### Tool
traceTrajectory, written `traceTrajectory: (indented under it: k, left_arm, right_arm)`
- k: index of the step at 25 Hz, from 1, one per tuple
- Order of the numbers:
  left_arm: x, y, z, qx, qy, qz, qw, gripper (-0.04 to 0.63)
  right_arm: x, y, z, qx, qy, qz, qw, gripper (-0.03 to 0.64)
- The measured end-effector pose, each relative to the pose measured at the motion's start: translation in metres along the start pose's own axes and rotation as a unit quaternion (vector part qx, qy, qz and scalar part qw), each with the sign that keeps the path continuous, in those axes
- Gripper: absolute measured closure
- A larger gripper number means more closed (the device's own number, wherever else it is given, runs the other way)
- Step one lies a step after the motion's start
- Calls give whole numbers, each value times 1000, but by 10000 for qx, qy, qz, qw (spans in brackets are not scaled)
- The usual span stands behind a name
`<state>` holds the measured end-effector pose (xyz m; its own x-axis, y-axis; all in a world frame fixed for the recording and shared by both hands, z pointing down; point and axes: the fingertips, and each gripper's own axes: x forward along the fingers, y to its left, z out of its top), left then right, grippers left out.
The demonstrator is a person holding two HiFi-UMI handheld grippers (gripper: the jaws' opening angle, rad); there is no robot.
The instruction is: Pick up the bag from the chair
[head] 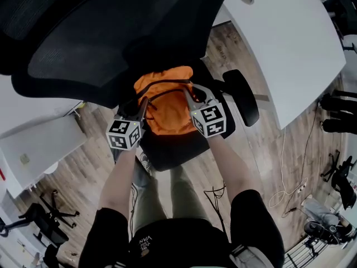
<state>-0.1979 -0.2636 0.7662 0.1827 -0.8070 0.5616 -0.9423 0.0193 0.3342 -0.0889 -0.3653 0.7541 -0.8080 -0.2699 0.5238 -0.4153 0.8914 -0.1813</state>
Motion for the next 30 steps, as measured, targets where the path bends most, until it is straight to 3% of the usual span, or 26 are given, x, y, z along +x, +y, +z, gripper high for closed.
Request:
traceTrajectory:
  k: [12, 30]
  left_arm:
    - [-18, -24, 3, 112, -1, -347, 9993, 535]
    - [-62, -61, 31, 594, -199, -891, 9941, 543]
  right_arm:
    - [-45, 16, 4, 139, -261, -381, 9988, 600]
    - [-115, 50, 30, 368, -804, -1087, 9901, 603]
